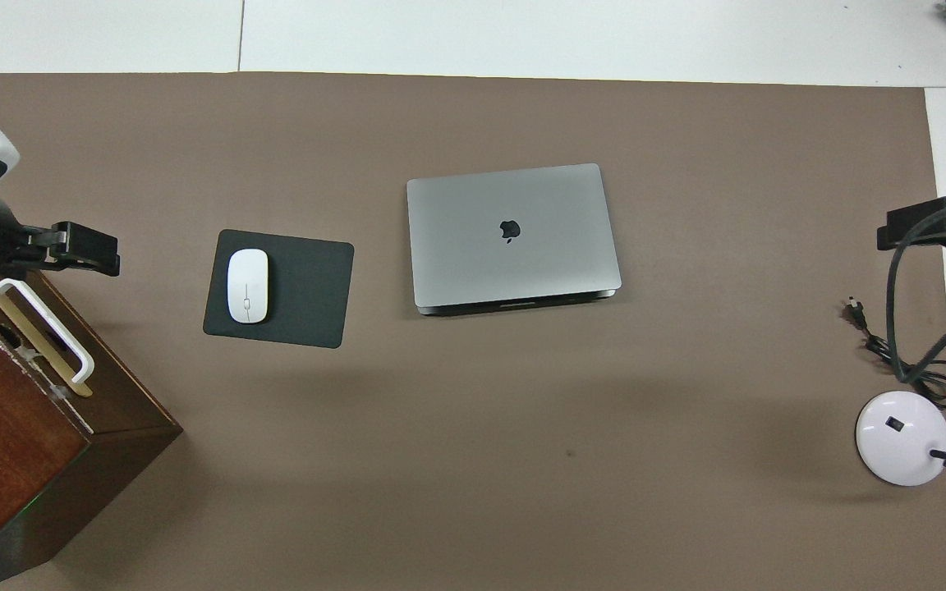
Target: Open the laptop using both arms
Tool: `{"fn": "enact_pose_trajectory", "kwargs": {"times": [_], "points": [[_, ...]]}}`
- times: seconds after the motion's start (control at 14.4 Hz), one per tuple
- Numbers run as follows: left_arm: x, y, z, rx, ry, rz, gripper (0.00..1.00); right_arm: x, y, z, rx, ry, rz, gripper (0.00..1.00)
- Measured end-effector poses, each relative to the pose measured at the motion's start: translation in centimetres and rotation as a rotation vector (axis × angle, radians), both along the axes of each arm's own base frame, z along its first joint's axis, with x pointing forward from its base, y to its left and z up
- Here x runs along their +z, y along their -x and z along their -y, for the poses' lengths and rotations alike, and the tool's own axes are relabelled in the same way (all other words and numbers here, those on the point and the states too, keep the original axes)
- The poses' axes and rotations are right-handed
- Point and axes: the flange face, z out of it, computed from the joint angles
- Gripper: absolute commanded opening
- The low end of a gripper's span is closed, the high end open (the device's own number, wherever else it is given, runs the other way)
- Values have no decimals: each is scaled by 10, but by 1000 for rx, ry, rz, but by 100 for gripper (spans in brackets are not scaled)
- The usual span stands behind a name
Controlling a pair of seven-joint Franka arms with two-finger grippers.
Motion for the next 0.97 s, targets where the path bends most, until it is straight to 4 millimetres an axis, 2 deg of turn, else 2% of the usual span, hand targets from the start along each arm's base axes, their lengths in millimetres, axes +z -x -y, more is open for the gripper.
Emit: {"fn": "enact_pose_trajectory", "kwargs": {"times": [0.97], "points": [[-5,-4,-5,2,0,-8,100,0,0,2,-3,0,0,100]]}}
